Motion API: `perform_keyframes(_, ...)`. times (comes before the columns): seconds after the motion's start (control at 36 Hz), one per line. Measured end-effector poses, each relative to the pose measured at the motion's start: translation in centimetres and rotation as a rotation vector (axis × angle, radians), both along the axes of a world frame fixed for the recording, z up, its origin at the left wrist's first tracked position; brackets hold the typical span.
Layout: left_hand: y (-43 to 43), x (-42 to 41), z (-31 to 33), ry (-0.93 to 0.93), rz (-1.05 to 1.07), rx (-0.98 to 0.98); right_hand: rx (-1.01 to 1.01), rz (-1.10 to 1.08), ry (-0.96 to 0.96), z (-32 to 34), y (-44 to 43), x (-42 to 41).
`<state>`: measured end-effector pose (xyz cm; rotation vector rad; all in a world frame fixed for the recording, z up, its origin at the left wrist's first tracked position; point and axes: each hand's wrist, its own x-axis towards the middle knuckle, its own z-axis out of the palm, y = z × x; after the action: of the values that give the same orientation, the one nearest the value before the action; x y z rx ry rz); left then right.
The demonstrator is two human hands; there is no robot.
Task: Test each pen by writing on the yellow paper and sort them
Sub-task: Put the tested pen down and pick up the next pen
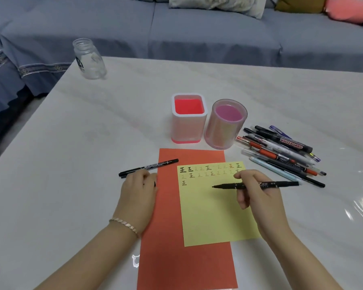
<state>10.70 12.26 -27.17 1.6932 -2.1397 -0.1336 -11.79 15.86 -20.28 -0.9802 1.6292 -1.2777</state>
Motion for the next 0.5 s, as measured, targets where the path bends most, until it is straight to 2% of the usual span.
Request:
perform_keyframes(0.08, 0.1, -1.1, 0.3, 0.007, -0.128, -0.024, -0.012, -0.008, -0.043, -0.4, 0.0, 0.2)
perform_keyframes(0.17, 0.4, -2.3, 1.1, 0.002, -0.287, 0.075, -0.024, -0.002, -0.128, -0.6, -0.4, 0.5)
perform_keyframes(0.28, -0.2, -2.7, 0.5, -0.128, -0.302, 0.186, -0.025, 0.056, -0.184, -0.8, -1.5, 1.2)
perform_keyframes(0.39, -0.3, -2.6, -0.5, -0.164, -0.293, 0.24, -0.055, 0.05, -0.089, -1.2, -2.7, 2.3)
perform_keyframes(0.5, -0.3, -2.6, -1.1, -0.141, -0.266, 0.164, -0.082, -0.014, 0.044, -2.4, -4.0, 3.5)
